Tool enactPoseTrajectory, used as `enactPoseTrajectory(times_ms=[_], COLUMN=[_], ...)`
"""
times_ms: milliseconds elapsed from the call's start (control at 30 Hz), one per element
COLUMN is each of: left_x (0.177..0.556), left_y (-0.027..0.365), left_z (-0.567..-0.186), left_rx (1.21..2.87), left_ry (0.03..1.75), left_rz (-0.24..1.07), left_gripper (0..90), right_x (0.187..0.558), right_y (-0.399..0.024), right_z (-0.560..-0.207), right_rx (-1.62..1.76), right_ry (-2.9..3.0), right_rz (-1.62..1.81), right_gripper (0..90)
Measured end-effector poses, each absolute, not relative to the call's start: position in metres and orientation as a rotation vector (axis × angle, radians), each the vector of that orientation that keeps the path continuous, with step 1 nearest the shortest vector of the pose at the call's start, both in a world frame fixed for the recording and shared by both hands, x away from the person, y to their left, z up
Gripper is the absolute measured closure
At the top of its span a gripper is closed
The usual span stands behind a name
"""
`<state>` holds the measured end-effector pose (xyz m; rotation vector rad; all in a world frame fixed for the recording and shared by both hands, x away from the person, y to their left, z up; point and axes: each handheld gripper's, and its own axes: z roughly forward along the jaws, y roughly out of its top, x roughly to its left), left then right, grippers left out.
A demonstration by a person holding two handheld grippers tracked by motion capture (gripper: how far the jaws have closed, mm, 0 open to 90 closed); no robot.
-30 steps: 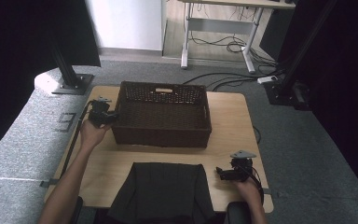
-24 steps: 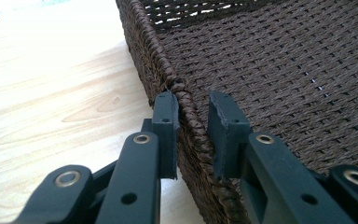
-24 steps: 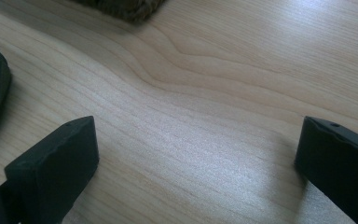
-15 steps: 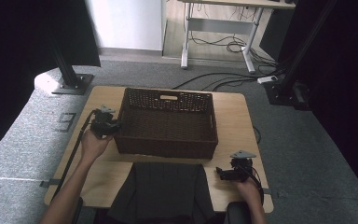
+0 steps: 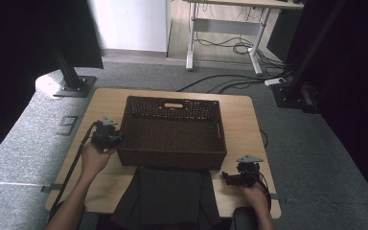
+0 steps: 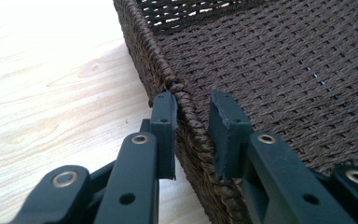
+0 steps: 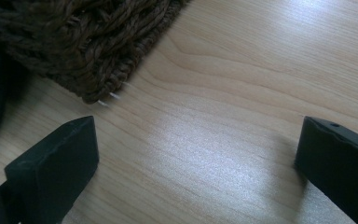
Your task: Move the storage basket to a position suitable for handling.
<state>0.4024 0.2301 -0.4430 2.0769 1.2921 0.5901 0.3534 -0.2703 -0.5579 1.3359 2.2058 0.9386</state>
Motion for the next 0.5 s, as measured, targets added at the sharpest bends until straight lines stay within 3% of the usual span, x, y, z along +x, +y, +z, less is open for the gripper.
enactPoseTrajectory(times_ms=[200,500], left_x=[0.397,0.402], left_y=[0.229,0.243], left_z=[-0.443,-0.442], left_rx=[2.085,2.078], left_ry=[1.29,1.195], left_rz=[0.601,0.504], left_gripper=[71.7,65.5], right_x=[0.353,0.353], right_y=[-0.27,-0.27], right_z=[-0.558,-0.558], right_rx=[1.336,1.336], right_ry=[2.207,2.207], right_rz=[0.938,0.938], right_gripper=[0.0,0.0])
